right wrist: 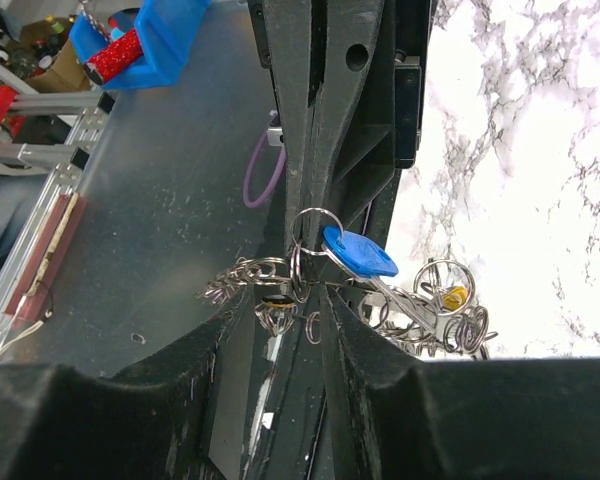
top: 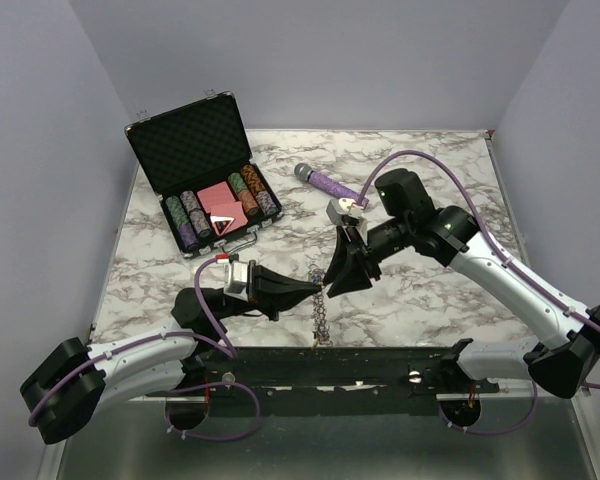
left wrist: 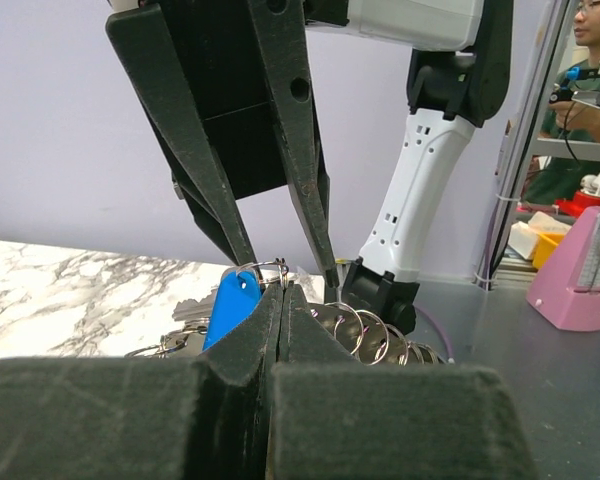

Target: Put the keys on the keyring

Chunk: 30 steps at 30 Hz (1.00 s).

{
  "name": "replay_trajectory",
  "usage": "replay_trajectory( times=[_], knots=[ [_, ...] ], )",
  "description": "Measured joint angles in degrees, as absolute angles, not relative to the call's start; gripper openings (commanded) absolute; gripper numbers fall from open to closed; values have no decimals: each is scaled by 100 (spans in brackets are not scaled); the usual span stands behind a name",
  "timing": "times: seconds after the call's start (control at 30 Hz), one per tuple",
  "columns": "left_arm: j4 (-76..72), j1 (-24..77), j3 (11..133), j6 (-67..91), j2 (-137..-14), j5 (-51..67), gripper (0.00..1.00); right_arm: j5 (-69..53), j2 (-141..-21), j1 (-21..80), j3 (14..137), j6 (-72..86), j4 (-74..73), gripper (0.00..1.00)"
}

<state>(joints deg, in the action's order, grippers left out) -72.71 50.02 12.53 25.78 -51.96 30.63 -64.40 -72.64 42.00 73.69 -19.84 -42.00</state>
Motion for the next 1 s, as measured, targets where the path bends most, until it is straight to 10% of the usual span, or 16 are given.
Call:
replay_trajectory(
  times=[1.0],
  knots=[
    [-6622, 5074, 1253, 2287, -4915, 2637, 0, -6169, -7465, 4226, 7428, -1492, -4014, 32]
  ],
)
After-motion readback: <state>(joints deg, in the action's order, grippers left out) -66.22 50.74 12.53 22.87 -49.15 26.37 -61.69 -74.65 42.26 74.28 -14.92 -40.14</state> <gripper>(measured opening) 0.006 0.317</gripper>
